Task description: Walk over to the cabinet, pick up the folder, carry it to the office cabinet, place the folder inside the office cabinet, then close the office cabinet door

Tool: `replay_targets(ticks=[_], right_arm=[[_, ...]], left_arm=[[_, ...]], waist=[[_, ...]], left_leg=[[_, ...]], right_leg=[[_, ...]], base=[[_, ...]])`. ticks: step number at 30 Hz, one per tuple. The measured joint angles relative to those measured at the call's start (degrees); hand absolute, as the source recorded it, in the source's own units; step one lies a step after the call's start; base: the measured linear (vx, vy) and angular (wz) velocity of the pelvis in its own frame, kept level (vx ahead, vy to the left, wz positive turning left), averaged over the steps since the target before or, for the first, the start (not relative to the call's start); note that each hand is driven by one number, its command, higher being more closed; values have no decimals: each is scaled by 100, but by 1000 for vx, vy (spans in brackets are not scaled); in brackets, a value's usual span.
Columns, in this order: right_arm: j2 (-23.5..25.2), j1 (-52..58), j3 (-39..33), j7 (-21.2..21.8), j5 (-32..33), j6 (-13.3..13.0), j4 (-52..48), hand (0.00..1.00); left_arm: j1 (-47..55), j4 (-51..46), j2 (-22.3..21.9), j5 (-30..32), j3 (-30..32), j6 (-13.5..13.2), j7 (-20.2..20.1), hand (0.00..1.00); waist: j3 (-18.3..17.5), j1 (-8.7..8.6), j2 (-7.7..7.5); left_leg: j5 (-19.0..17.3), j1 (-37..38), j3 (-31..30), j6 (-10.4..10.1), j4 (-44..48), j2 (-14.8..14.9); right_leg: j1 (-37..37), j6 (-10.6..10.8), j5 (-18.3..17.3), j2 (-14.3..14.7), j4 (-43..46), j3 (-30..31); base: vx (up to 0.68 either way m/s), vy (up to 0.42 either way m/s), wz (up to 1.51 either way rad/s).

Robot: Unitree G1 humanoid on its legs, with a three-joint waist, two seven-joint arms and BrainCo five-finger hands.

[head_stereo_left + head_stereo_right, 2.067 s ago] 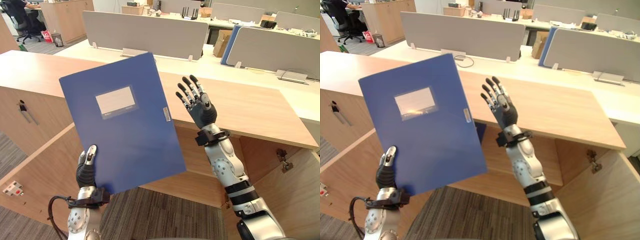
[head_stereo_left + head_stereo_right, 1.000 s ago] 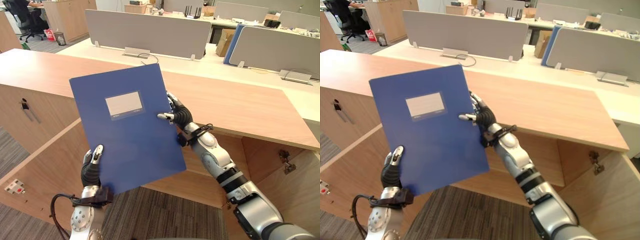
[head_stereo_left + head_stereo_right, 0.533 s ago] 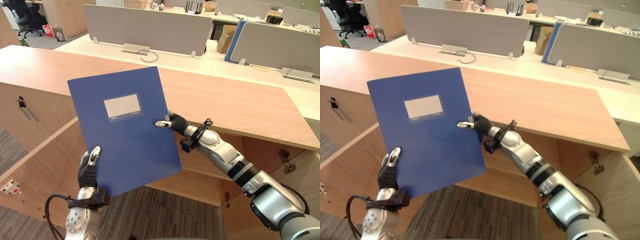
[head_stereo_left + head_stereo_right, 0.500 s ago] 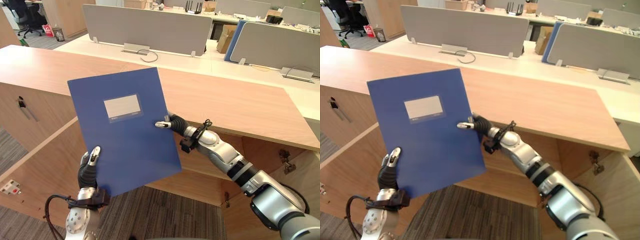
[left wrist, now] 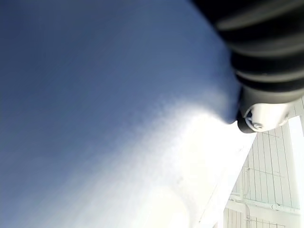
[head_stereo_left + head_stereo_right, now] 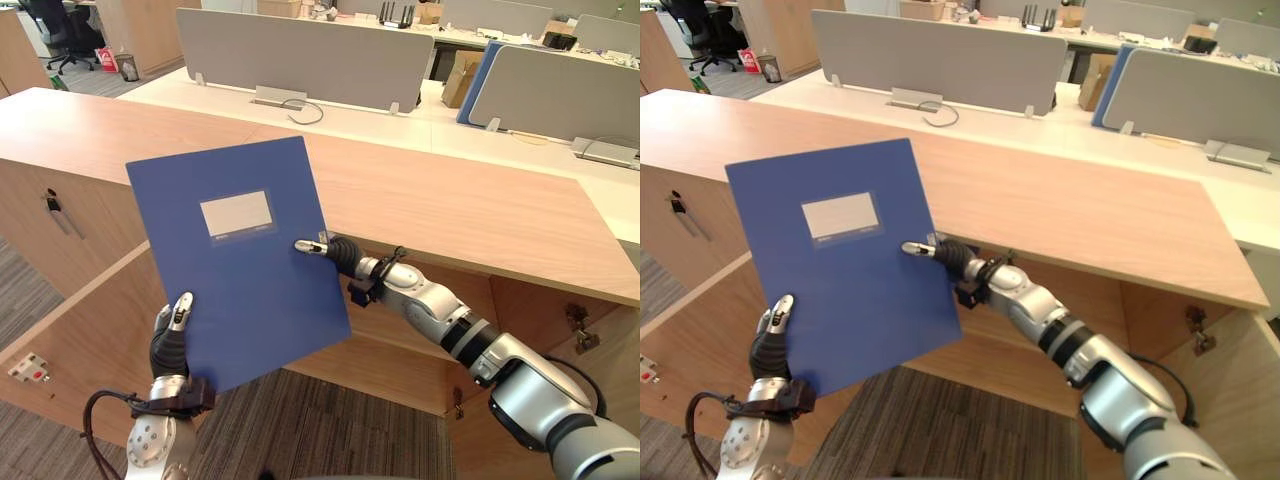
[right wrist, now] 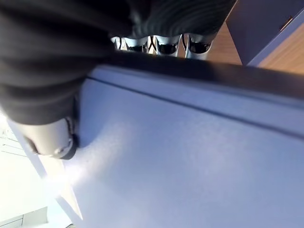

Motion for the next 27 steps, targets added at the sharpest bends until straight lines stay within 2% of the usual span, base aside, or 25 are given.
replay_targets(ticks=[4, 7, 9, 11, 15, 17, 18, 21, 23, 27], right_arm=[[-26, -55, -2, -7, -196, -18, 0, 100], [-44, -54, -9, -6, -482, -22, -1, 100], [-54, -52, -6, -3, -684, -22, -9, 100], [-38, 33, -34, -9, -1110, -20, -14, 100], [-30, 270, -88, -131, -1594, -15, -13, 100], [23, 593, -512, -142, -1819, -2, -16, 100], [40, 666, -674, -149, -1842, 1, -24, 100], [230, 1068, -2007, -303, -2034, -30, -513, 100], [359, 1158, -2977, -731, -2471, -309, -926, 100], [396, 1366, -3680, -1314, -3222, -591, -1593, 100]], left_arm=[[9, 0, 2, -11, -66, 0, -7, 0], [66, 31, 23, -234, -163, 0, -32, 0], [49, 317, 102, -430, -188, -7, -183, 0], [-196, 1239, 155, -1115, -315, -2, -532, 0], [-578, 2313, -69, -2275, -435, 163, -842, 0], [-784, 2712, -351, -2806, -373, 189, -937, 0], [-834, 2829, -417, -2883, -312, 195, -941, 0], [-909, 3503, -655, -3220, 179, 219, -803, 0], [-807, 3927, -730, -3329, 453, 230, -678, 0], [-733, 4437, -806, -3507, 789, 235, -564, 0]], waist=[[0, -2, 0], [-2, -20, -2], [-4, -31, -4], [-5, -27, -6], [-8, -51, -12], [-8, -49, -12], [-7, -49, -12], [-4, -126, -9], [-4, -186, -8], [-5, -200, -8]], left_leg=[[-3, 0, 1, -4, 0, 0], [-10, -7, 12, -13, 3, 13], [-18, -18, 18, -25, 12, 35], [-22, -38, 23, -31, 25, 81], [-15, -79, 36, -34, 37, 132], [-14, -79, 37, -33, 38, 168], [-14, -79, 36, -33, 38, 177], [-14, -79, 36, -33, 38, 195], [-15, -77, 36, -34, 38, 191], [-17, -60, 37, -37, 38, 190]], right_leg=[[-1, 4, 2, 1, -2, 0], [-3, 3, 6, 9, -27, 6], [9, -21, 26, 33, -85, 6], [7, -46, 45, 85, -125, 10], [-4, -78, 90, 152, -208, 20], [-5, -79, 90, 187, -207, 23], [-5, -79, 89, 196, -207, 24], [-11, -83, 85, 215, -207, 31], [-9, -83, 84, 209, -207, 32], [10, -82, 84, 207, -208, 31]], base=[[0, 0, 0], [0, 0, 0], [0, 0, -2], [0, 0, 0], [-3, -9, -3], [0, 0, 0], [0, 0, 0], [0, 0, 0], [0, 0, 0], [0, 0, 0]])
